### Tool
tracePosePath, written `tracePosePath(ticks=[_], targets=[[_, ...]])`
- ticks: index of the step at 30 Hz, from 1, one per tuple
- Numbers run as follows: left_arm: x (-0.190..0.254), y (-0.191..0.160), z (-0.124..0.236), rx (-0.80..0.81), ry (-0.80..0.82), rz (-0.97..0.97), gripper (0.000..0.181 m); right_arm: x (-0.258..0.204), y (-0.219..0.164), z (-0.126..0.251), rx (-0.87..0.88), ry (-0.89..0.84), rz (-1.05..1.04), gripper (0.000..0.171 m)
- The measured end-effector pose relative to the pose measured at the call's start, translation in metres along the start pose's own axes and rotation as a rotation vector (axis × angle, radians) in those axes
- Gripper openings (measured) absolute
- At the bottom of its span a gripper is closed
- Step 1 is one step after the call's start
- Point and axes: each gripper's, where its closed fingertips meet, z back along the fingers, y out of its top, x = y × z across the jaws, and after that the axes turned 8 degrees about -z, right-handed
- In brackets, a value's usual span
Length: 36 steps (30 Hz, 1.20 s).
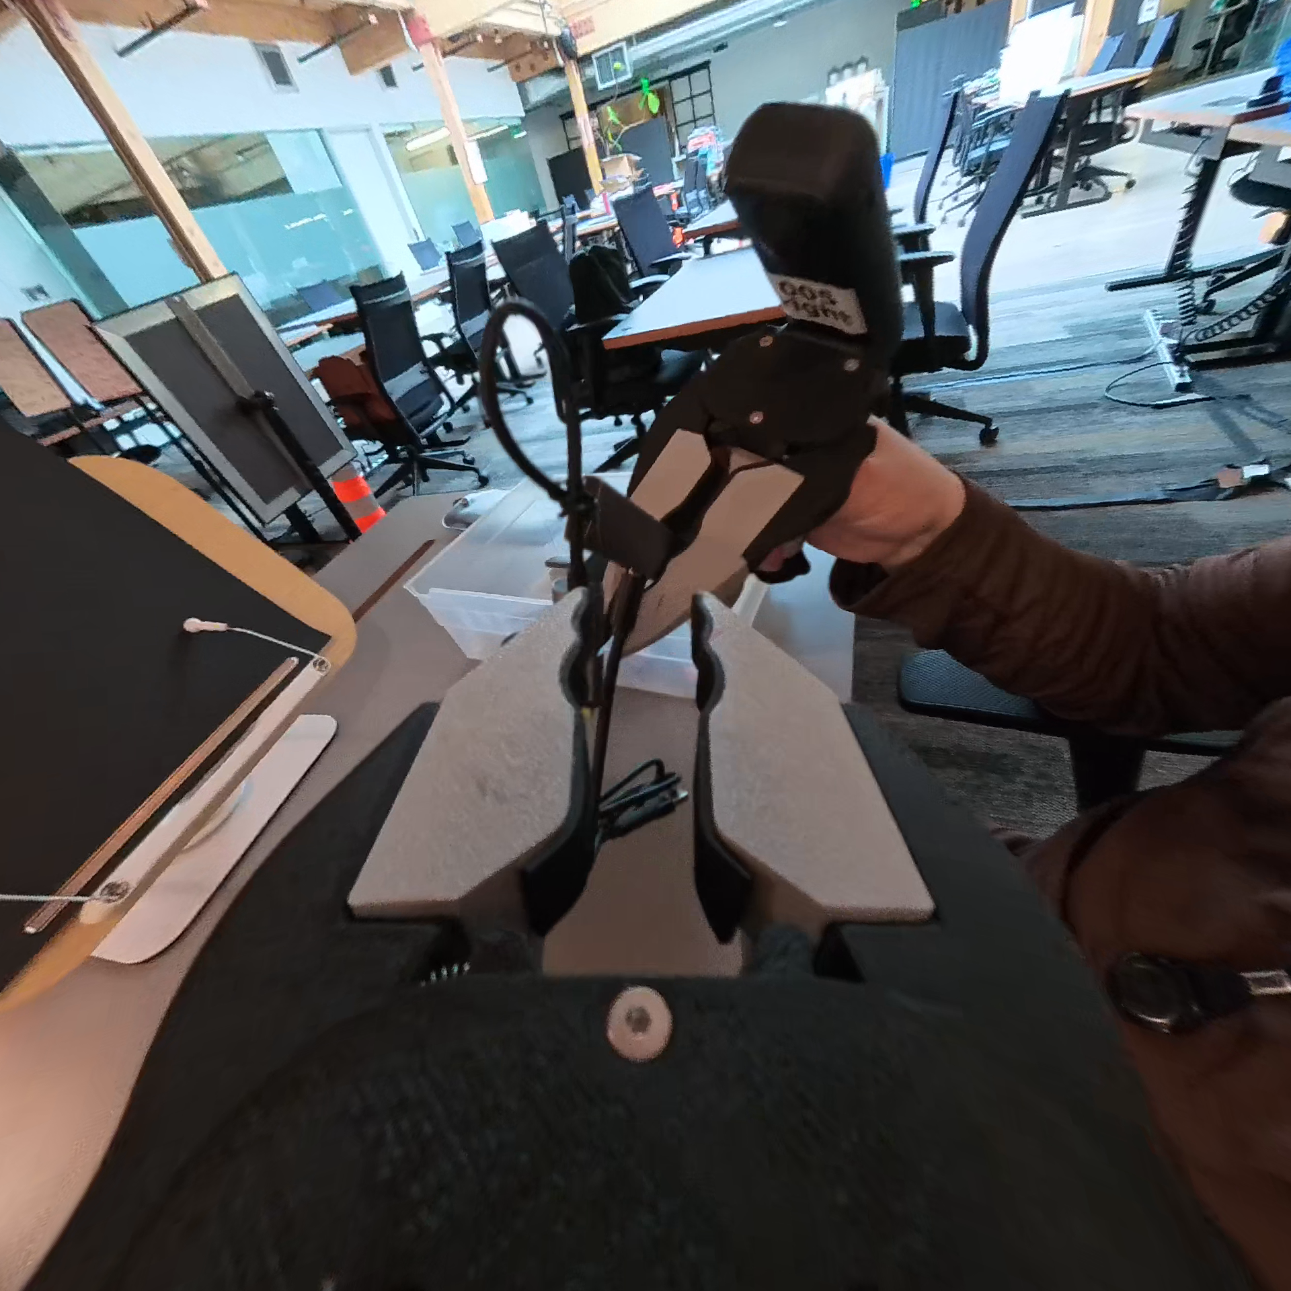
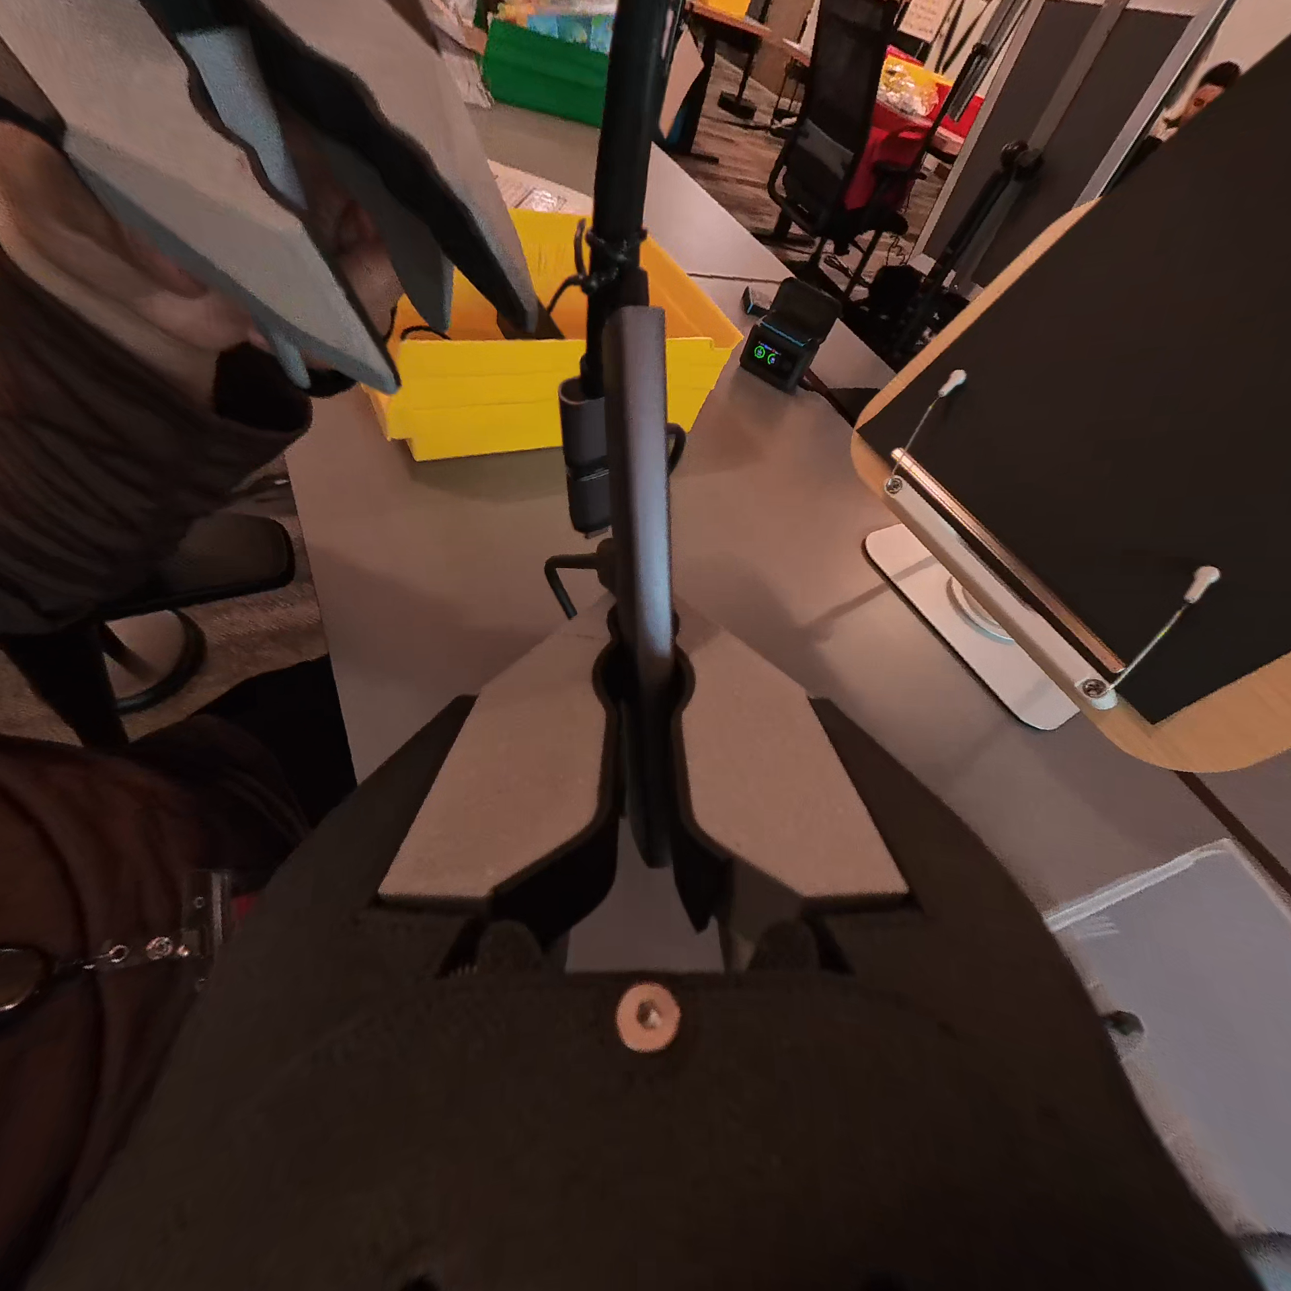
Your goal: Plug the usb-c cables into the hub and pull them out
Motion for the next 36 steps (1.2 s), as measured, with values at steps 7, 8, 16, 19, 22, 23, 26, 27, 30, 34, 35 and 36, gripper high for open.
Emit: tracePosePath(ticks=[7, 8, 16, 19, 22, 23, 26, 27, 30, 34, 35, 36], targets=[[-0.009, -0.011, -0.002, -0.047, 0.041, -0.029, 0.028, 0.008, -0.001, 0.001, 0.012, -0.001, -0.042, 0.004], [-0.008, -0.011, -0.002, -0.047, 0.039, -0.040, 0.028, 0.007, 0.000, 0.002, 0.017, 0.002, -0.044, 0.004], [-0.006, -0.008, 0.000, -0.043, 0.042, -0.066, 0.030, 0.004, 0.003, 0.002, 0.030, 0.019, -0.058, 0.004], [-0.007, -0.004, 0.005, -0.018, 0.051, -0.100, 0.032, 0.003, 0.004, 0.003, 0.036, 0.033, -0.078, 0.004], [-0.012, -0.005, 0.009, -0.028, 0.074, -0.113, 0.036, 0.003, 0.005, 0.004, 0.040, 0.058, -0.120, 0.004], [-0.013, -0.006, 0.010, -0.039, 0.080, -0.113, 0.038, 0.003, 0.005, 0.005, 0.041, 0.065, -0.132, 0.004], [-0.021, -0.013, 0.014, -0.078, 0.120, -0.129, 0.043, 0.001, 0.005, 0.006, 0.040, 0.090, -0.161, 0.004], [-0.025, -0.016, 0.015, -0.095, 0.137, -0.134, 0.047, 0.000, 0.005, 0.006, 0.037, 0.100, -0.167, 0.004], [-0.036, -0.026, 0.019, -0.155, 0.191, -0.169, 0.055, -0.005, 0.004, 0.007, 0.027, 0.136, -0.179, 0.004], [-0.052, -0.052, 0.026, -0.265, 0.239, -0.222, 0.063, -0.018, 0.004, 0.006, 0.018, 0.242, -0.214, 0.004], [-0.054, -0.058, 0.026, -0.290, 0.236, -0.235, 0.063, -0.022, 0.004, 0.006, 0.017, 0.275, -0.226, 0.004], [-0.054, -0.062, 0.025, -0.311, 0.235, -0.251, 0.063, -0.025, 0.004, 0.006, 0.016, 0.307, -0.240, 0.004]])
